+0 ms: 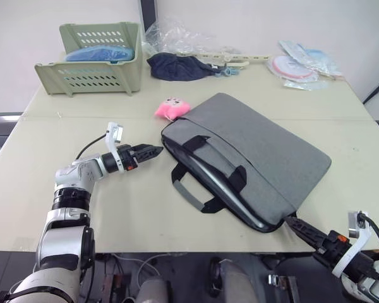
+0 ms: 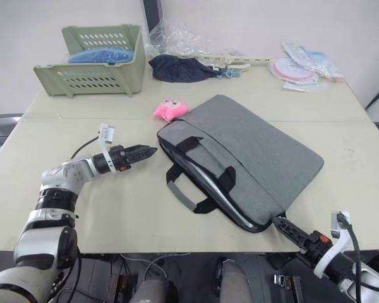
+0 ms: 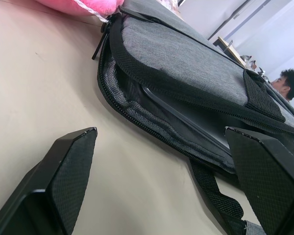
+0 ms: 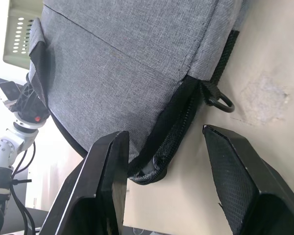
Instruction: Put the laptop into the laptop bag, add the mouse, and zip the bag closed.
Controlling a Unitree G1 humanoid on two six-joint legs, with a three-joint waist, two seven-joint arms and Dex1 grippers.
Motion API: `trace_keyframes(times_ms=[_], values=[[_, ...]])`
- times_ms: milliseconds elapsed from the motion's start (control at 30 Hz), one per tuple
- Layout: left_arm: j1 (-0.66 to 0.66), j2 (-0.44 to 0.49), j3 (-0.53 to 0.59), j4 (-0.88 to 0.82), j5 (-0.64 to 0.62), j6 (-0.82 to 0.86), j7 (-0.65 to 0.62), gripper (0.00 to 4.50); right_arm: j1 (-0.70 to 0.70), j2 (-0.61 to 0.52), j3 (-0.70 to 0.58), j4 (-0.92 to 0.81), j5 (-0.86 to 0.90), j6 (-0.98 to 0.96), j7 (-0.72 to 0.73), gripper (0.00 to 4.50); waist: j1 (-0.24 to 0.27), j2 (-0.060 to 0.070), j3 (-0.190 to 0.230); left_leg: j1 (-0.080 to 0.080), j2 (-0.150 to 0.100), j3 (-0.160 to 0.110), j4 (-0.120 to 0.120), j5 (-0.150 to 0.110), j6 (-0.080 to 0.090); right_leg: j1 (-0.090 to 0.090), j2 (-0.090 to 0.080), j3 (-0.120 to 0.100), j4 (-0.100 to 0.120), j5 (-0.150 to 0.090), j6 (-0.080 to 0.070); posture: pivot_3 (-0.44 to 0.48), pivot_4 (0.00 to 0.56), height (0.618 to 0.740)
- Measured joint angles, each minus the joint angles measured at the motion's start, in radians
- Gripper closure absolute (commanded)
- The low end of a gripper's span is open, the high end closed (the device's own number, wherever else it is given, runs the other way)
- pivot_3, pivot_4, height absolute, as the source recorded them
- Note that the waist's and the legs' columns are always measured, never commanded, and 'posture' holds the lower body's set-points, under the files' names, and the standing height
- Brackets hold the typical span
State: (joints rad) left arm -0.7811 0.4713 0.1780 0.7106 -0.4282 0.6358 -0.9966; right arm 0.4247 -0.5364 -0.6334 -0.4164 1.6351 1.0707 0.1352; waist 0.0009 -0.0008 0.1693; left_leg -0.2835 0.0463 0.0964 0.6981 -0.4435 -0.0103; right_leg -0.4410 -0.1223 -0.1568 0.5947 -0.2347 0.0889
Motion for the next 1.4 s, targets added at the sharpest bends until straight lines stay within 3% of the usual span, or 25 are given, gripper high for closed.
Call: trace_keyframes(times_ms=[467,500,567,700,1167,1400], values=[[0.008,-0.002,0.0,-0.017,0.0,0.005,0.008,0.0,-0.047,-0.016,0.092,0.063,-0.001,-0.07,-0.003,1.8,0.0,0.0,0.0,0.0,0.0,0.0,0.0,0.0,0.0,0.0,0.0,0.0,0.0,0.0,0.0,0.0,0.15,0.74],[0.009,-0.002,0.0,-0.019,0.0,0.006,0.01,0.0,-0.052,-0.016,0.099,0.064,-0.003,-0.074,-0.003,2.31,0.0,0.0,0.0,0.0,0.0,0.0,0.0,0.0,0.0,0.0,0.0,0.0,0.0,0.0,0.0,0.0,0.15,0.74],[0.011,-0.003,0.001,-0.026,0.0,0.006,0.013,0.0,-0.054,-0.016,0.114,0.066,-0.006,-0.085,-0.003,2.75,0.0,0.0,0.0,0.0,0.0,0.0,0.0,0.0,0.0,0.0,0.0,0.0,0.0,0.0,0.0,0.0,0.15,0.74],[0.018,-0.003,0.002,-0.03,-0.001,0.007,0.016,0.0,-0.043,-0.03,0.114,0.066,-0.01,-0.093,0.003,4.47,0.0,-0.001,-0.001,0.0,0.0,0.0,0.0,0.0,0.0,0.001,0.0,0.0,0.0,0.0,0.0,0.0,0.15,0.74],[0.011,-0.022,0.001,-0.026,0.0,0.002,0.021,0.0,-0.014,-0.043,0.115,0.068,-0.03,-0.112,0.041,4.47,0.004,-0.002,-0.002,0.001,0.0,-0.001,0.0,0.0,0.0,0.002,0.0,-0.001,-0.002,0.0,0.0,0.0,0.15,0.74],[-0.057,-0.082,0.042,0.078,-0.01,0.005,0.038,0.0,-0.003,-0.049,0.109,0.068,-0.046,-0.117,0.051,4.47,0.023,-0.003,-0.003,0.001,0.0,-0.001,0.001,-0.001,0.001,0.006,0.0,-0.002,-0.005,0.003,0.001,0.0,0.15,0.74]])
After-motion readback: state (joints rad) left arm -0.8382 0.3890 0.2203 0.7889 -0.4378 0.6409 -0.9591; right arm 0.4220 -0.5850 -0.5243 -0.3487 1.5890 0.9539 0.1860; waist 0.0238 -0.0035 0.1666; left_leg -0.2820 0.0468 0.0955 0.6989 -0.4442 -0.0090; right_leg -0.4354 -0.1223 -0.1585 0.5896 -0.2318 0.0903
